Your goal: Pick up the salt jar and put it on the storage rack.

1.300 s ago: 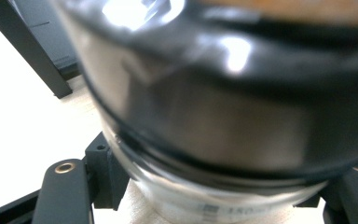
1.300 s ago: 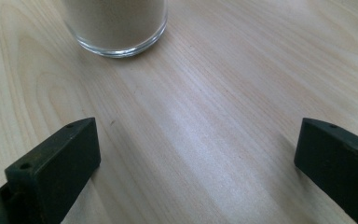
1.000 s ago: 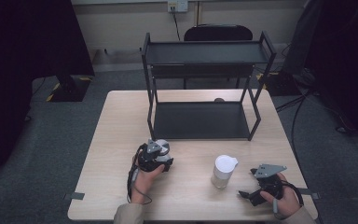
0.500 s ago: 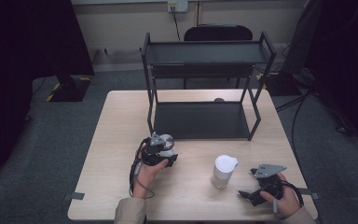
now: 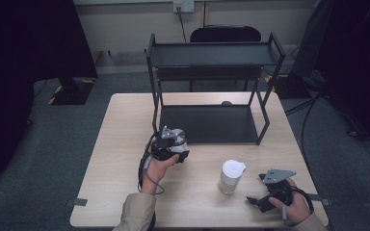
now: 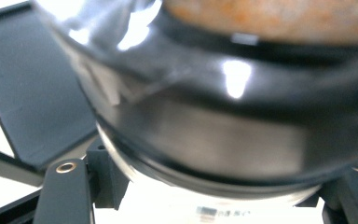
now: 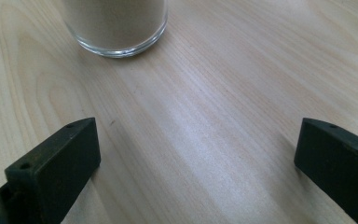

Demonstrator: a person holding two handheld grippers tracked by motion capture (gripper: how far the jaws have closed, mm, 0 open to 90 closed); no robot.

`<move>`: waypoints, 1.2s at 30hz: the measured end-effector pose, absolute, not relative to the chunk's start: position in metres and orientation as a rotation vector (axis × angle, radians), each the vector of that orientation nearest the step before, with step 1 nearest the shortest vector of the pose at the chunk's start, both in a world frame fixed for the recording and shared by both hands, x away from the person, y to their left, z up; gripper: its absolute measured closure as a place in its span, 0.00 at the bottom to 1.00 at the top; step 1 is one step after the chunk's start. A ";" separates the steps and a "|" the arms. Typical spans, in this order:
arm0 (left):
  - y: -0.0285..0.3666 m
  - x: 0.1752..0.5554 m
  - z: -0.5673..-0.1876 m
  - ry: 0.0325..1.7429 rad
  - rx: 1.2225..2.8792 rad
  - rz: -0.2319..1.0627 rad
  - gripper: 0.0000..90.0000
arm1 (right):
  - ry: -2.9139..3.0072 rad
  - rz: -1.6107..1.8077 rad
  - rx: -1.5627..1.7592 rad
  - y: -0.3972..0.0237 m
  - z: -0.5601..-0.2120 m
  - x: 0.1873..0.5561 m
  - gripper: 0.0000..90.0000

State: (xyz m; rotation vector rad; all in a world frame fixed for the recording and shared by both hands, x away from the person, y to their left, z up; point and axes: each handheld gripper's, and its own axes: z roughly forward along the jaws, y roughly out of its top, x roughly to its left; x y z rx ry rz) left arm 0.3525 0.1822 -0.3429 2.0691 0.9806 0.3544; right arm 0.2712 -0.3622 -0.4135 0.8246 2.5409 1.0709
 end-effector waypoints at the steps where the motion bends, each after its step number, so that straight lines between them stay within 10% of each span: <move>1: 0.181 0.354 -0.340 0.977 2.074 0.356 0.34 | 2.541 1.071 0.824 -0.362 -0.414 0.271 0.00; 36: 0.161 0.386 -0.276 0.893 2.103 0.342 0.34 | 2.541 1.072 0.826 -0.362 -0.414 0.271 0.00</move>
